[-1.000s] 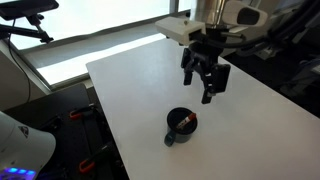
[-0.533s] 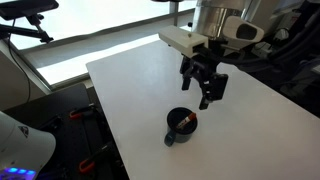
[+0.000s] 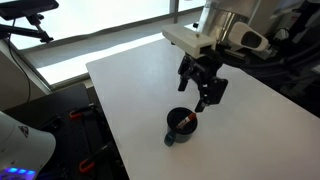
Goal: Remove the marker from the cup and put it on the table
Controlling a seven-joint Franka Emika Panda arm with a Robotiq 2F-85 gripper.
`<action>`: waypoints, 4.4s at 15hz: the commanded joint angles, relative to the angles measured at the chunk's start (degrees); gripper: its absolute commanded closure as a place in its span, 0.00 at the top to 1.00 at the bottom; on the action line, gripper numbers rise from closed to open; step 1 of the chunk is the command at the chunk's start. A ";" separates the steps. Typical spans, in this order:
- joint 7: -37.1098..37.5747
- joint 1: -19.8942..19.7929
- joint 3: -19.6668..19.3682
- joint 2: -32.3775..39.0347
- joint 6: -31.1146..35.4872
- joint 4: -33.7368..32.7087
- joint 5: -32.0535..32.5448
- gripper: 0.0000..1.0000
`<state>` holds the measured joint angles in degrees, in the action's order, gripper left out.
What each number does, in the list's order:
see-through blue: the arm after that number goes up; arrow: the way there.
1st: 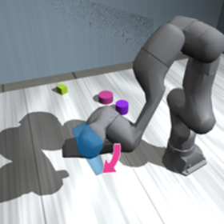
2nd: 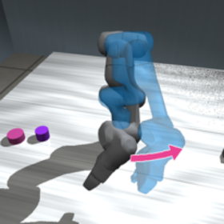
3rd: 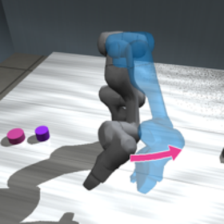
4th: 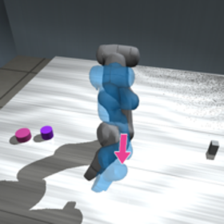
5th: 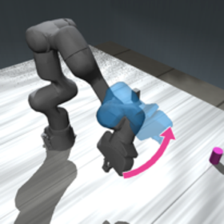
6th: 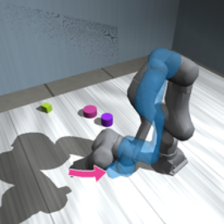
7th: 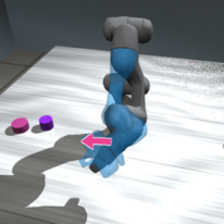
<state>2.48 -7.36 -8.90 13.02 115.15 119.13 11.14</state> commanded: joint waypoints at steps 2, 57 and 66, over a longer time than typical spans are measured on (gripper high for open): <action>-0.78 -0.87 -0.36 0.75 -0.90 -1.89 0.33 1.00; 3.69 -0.46 -1.15 16.57 3.41 -9.19 -2.23 0.12; 2.51 -0.69 -0.82 14.40 2.96 -8.55 -2.65 0.05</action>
<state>5.07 -8.27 -9.67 28.73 118.74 110.56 8.21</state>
